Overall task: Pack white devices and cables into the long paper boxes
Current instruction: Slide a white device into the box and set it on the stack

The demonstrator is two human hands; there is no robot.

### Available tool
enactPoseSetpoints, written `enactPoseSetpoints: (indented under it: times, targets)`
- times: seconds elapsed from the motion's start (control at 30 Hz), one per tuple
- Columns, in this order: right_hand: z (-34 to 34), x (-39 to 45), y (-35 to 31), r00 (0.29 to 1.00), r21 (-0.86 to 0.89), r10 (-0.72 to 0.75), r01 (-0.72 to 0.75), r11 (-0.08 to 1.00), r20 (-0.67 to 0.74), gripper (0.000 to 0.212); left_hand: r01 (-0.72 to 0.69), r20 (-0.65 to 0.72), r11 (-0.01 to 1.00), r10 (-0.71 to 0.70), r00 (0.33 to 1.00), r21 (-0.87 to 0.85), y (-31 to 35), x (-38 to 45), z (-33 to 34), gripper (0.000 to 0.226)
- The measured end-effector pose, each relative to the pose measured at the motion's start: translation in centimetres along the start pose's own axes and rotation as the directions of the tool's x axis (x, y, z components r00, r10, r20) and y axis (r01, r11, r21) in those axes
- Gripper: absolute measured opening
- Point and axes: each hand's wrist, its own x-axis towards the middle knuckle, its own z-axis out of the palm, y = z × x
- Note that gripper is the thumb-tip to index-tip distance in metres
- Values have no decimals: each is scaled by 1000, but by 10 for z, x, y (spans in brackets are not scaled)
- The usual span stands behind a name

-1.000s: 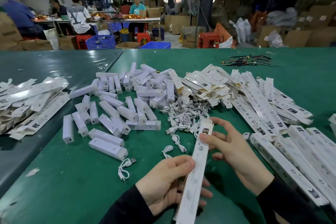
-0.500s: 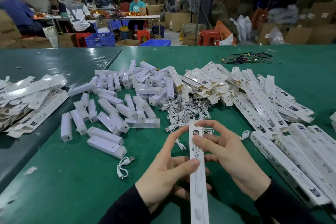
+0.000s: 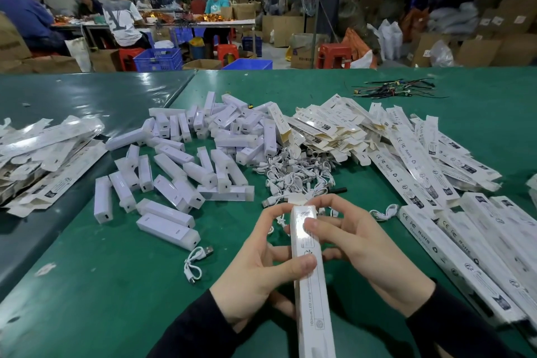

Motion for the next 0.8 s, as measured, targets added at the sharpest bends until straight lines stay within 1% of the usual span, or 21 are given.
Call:
enactPoseSetpoints:
  times: [0.1, 0.23, 0.33, 0.4, 0.47, 0.53, 0.6, 0.7, 0.8]
  targets:
    - [-1, 1, -1, 1000, 2, 3, -3, 1000, 7, 21, 27, 1, 1000, -27, 1000, -1, -1, 0, -1, 58]
    - [-2, 1, -2, 999, -50, 0, 2, 999, 39, 28, 44, 14, 999, -44, 999, 5, 1, -2, -1, 59]
    - [-2, 2, 0, 1000, -27, 18, -18, 999, 13, 46, 43, 4, 999, -43, 999, 12, 3, -1, -1, 57]
    - [-1, 4, 1, 998, 5, 46, -46, 999, -52, 58, 47, 1, 999, -47, 999, 16, 4, -1, 0, 54]
    - [-1, 6, 2, 990, 40, 82, -78, 996, -116, 61, 49, 2, 999, -49, 999, 12, 4, -1, 1, 47]
    - [-3, 7, 2, 985, 64, 120, -112, 992, -123, 56, 54, 3, 999, -54, 999, 4, 3, -1, 2, 43]
    - [-4, 7, 1, 982, 115, 152, -140, 983, -108, 47, 57, 19, 998, -56, 998, -18, 3, -1, 1, 42]
    - [-5, 7, 3, 972, 179, 200, -177, 968, -120, 30, 57, 50, 997, -54, 997, -48, 5, -1, 0, 38]
    - [-4, 7, 5, 972, 186, 200, -175, 967, -125, 23, 63, 53, 998, -62, 997, -16, 5, -1, 1, 40]
